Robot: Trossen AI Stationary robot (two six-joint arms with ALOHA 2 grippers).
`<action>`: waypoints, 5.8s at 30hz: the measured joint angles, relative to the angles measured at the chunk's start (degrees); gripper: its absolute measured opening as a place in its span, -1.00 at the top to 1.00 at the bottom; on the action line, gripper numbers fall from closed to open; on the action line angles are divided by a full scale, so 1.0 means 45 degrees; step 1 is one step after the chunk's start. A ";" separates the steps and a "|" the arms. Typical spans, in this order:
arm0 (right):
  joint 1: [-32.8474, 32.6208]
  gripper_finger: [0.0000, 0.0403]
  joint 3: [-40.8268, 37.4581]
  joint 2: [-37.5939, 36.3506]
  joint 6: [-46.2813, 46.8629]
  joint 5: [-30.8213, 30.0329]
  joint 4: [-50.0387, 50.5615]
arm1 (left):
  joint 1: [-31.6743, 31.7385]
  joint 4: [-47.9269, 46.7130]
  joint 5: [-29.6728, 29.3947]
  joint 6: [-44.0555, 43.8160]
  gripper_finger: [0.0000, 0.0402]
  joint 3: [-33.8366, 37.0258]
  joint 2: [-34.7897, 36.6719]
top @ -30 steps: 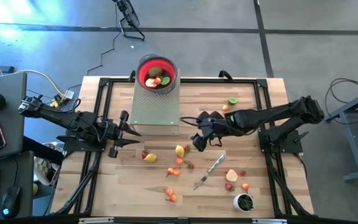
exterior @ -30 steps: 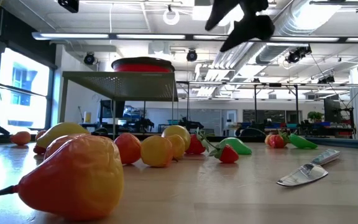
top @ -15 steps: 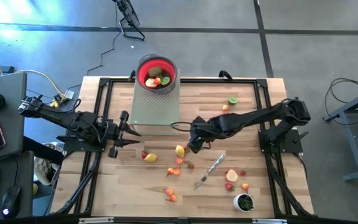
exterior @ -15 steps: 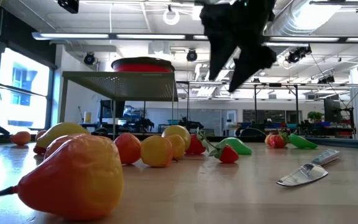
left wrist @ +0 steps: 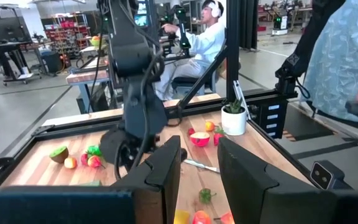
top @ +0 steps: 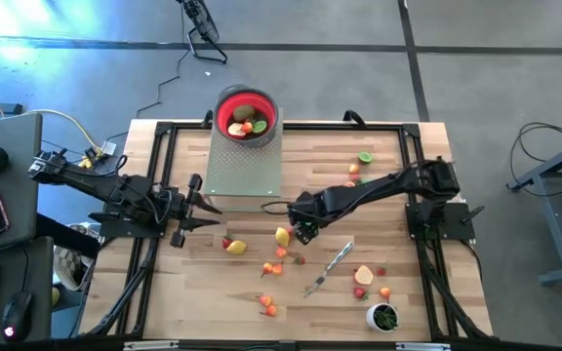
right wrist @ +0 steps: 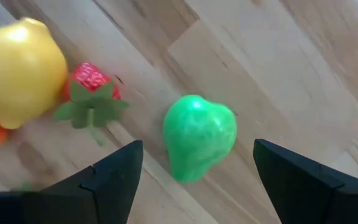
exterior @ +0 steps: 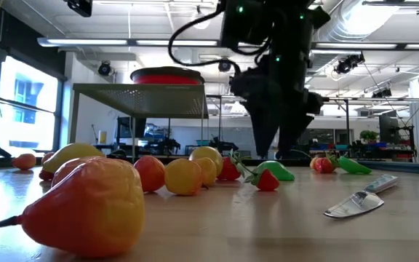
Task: Pick & Place Fruit
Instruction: Put the green half pear into the red strainer on the shelf
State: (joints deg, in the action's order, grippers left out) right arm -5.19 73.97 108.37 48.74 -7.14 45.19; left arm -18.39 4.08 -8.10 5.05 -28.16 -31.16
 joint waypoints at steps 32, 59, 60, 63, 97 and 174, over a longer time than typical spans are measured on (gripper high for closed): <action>0.0132 -0.49 0.0044 0.1365 -0.0449 0.0086 -0.0874 | 0.0000 -0.0272 -0.0039 0.0002 0.48 0.0000 0.0000; 0.0136 -0.20 0.0015 0.1327 -0.0466 0.0575 -0.0772 | 0.0000 0.0122 -0.0139 0.0177 0.48 0.0000 0.0005; 0.0136 -0.20 0.0015 0.1327 -0.0502 0.0580 -0.0772 | -0.0002 0.0178 -0.0141 0.0178 0.48 0.0000 0.0005; 0.0140 -0.20 0.0015 0.1327 -0.0859 0.0763 -0.0762 | 0.0000 0.0196 -0.0146 0.0191 0.48 0.0000 0.0005; 0.0199 -0.15 -0.0010 0.1342 0.0167 0.0808 -0.1214 | -0.0005 -0.0223 -0.0131 0.0580 0.48 0.0000 0.0000; 0.2905 -0.09 0.0000 -0.6099 -1.1447 0.5550 -1.0180 | 0.7946 1.3039 0.7868 -0.8236 0.48 -0.0010 -0.7581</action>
State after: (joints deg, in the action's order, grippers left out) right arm 7.88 73.97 80.93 -2.77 17.83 -0.62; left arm 17.37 62.75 27.31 -32.01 -28.21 -65.27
